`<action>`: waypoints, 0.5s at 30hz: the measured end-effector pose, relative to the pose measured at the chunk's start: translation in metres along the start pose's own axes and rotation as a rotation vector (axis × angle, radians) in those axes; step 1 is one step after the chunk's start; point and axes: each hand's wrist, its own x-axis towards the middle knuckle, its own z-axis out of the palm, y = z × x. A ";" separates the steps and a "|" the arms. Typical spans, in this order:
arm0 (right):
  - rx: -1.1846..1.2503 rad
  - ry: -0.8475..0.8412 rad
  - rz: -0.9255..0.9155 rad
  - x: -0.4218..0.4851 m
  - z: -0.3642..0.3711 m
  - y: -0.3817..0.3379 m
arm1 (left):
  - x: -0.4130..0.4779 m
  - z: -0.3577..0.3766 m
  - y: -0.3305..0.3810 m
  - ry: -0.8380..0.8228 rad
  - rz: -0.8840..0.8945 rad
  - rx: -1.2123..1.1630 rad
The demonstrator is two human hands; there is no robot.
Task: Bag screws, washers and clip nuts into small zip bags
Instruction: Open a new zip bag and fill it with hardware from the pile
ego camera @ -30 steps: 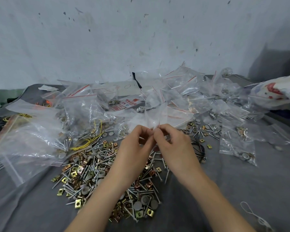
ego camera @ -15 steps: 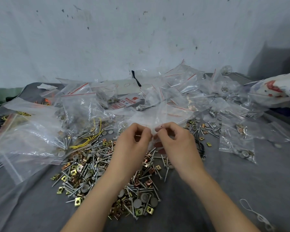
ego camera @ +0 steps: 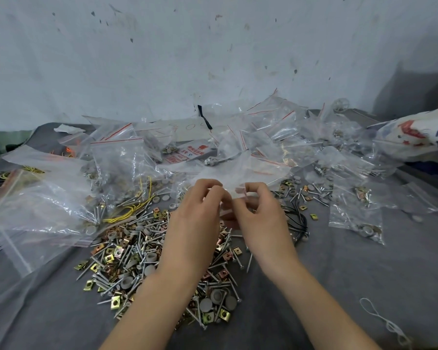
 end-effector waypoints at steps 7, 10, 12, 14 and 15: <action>-0.419 0.131 -0.235 -0.014 0.006 0.002 | -0.003 0.000 0.003 -0.069 -0.030 0.218; -0.544 0.154 -0.252 -0.016 0.007 0.003 | -0.002 -0.003 0.004 -0.059 -0.017 0.243; -0.624 0.139 -0.255 -0.017 0.006 0.002 | -0.002 -0.003 0.000 -0.047 -0.044 0.268; -0.722 0.125 -0.269 -0.019 0.007 0.000 | -0.001 -0.003 -0.002 -0.028 -0.092 0.285; -0.777 0.137 -0.298 -0.020 0.008 -0.001 | 0.000 -0.003 -0.002 -0.019 -0.128 0.259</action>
